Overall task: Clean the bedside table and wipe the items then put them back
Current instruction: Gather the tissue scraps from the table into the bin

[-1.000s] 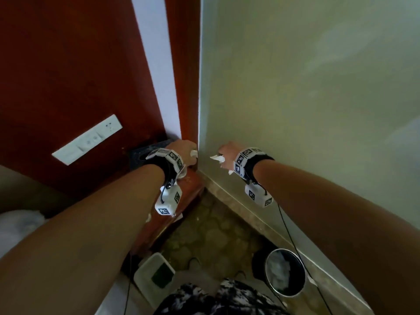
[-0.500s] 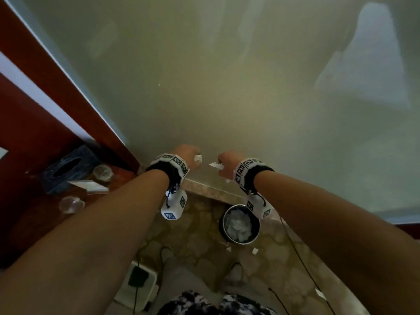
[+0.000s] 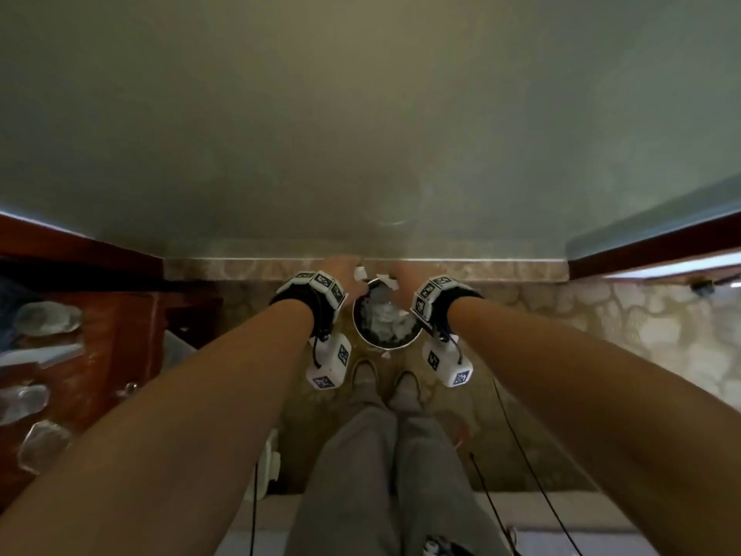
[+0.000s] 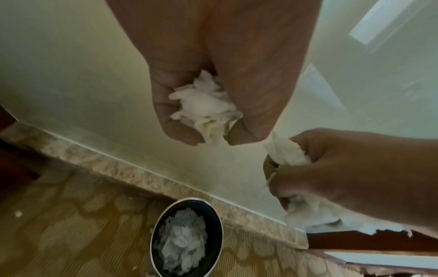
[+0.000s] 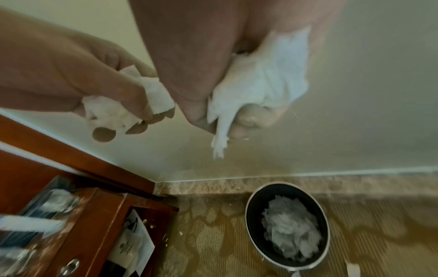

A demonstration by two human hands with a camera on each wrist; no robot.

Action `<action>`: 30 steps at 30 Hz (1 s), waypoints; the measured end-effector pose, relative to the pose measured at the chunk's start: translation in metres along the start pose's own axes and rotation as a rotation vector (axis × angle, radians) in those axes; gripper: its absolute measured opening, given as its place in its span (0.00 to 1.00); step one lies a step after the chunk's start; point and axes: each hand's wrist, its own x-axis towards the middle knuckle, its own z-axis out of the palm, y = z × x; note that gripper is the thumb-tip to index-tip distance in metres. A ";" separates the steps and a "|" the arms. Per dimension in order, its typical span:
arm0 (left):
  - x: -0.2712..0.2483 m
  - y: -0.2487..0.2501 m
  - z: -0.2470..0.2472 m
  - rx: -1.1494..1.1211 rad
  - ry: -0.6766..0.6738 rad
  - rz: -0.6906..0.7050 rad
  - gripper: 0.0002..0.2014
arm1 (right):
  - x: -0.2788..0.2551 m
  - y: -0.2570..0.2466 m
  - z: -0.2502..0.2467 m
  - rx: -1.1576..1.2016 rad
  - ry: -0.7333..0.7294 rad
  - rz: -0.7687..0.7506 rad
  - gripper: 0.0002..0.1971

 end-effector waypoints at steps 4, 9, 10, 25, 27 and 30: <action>0.079 -0.008 0.069 0.020 -0.078 0.001 0.18 | 0.055 0.056 0.066 0.172 -0.018 0.115 0.16; 0.176 -0.032 0.166 0.045 -0.177 0.000 0.18 | 0.133 0.112 0.148 0.265 -0.056 0.205 0.22; 0.194 -0.038 0.185 0.046 -0.187 0.003 0.19 | 0.149 0.122 0.164 0.272 -0.061 0.220 0.23; 0.297 -0.091 0.280 -0.048 -0.182 0.015 0.52 | 0.249 0.168 0.253 0.275 -0.062 0.172 0.57; 0.285 -0.086 0.271 -0.046 -0.184 0.029 0.52 | 0.237 0.165 0.243 0.269 -0.083 0.163 0.59; 0.262 -0.077 0.249 -0.019 -0.173 0.030 0.51 | 0.214 0.155 0.220 0.279 -0.088 0.137 0.59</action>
